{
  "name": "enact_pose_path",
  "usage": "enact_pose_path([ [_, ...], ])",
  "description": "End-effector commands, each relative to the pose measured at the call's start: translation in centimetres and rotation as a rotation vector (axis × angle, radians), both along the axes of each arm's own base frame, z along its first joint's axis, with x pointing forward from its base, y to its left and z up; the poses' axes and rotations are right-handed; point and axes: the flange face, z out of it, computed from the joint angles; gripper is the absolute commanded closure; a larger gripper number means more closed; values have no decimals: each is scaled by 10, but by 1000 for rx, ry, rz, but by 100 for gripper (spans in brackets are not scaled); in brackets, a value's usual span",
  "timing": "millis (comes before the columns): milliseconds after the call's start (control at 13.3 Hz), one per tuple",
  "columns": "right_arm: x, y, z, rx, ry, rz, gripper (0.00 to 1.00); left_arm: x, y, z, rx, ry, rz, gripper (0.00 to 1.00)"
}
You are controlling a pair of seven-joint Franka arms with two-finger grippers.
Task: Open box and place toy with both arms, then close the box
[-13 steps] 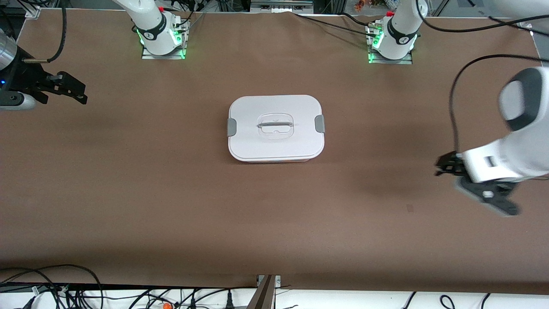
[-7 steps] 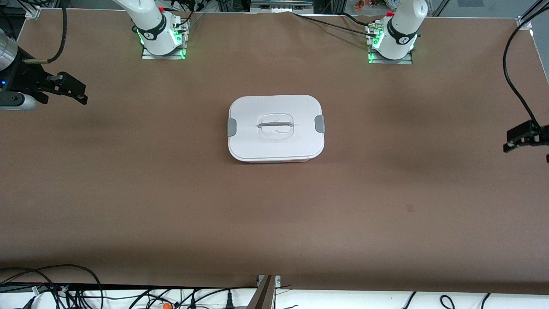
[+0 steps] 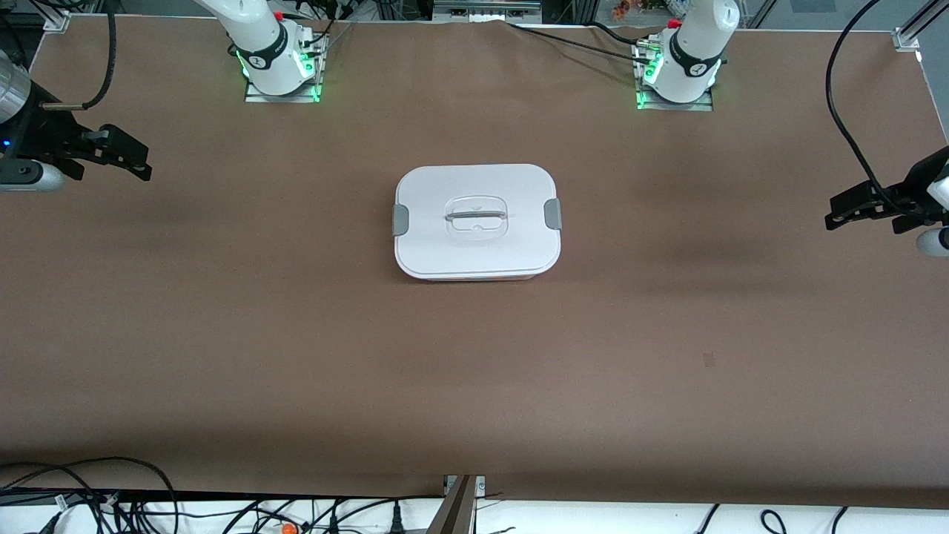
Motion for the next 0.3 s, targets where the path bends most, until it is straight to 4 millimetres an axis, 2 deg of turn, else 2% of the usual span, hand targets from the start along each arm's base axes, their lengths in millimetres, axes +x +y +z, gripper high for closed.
enact_pose_path([
  [0,0,0,1,0,-4,10,0,-2,-1,3,-31,5,14,0],
  [226,0,0,1,0,-2,10,0,-1,-2,3,-29,3,11,0],
])
